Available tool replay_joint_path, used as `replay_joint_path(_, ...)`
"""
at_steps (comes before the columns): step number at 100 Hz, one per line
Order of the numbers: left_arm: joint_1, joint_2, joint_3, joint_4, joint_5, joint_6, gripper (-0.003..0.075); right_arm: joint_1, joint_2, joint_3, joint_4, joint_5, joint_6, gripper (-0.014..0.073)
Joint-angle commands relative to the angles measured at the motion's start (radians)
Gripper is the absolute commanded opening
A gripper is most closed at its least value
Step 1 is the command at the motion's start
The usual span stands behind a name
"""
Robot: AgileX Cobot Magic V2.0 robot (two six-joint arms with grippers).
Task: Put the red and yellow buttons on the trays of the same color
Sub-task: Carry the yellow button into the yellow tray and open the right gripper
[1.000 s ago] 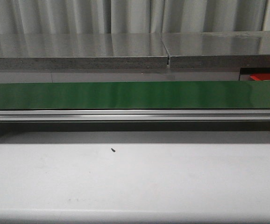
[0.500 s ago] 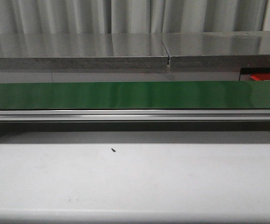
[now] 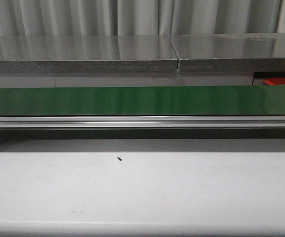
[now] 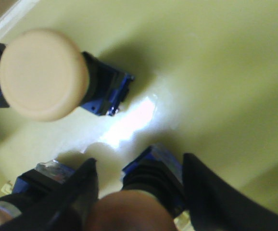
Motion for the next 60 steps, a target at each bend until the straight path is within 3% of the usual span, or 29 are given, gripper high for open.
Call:
replay_joint_path(1,-0.007,0.005,-0.027,-0.03,-0.033,-0.003,-0.0019,-0.001,-0.043,-0.02,0.029,-0.003,-0.013,0.0568)
replay_joint_path(6,-0.007,0.005,-0.027,-0.03,-0.033,-0.003,-0.0019,0.0,-0.06,-0.02,0.04,-0.001,-0.013,0.0608)
replay_joint_path(26,-0.007,0.005,-0.027,-0.03,-0.033,-0.003,-0.0019,0.059,-0.154,-0.038,0.05,0.001,-0.016,0.0606)
replay_joint_path(60,-0.007,0.005,-0.027,-0.03,-0.033,-0.003,-0.0019,0.341,-0.386,-0.077,0.05,-0.047,-0.116,0.0606)
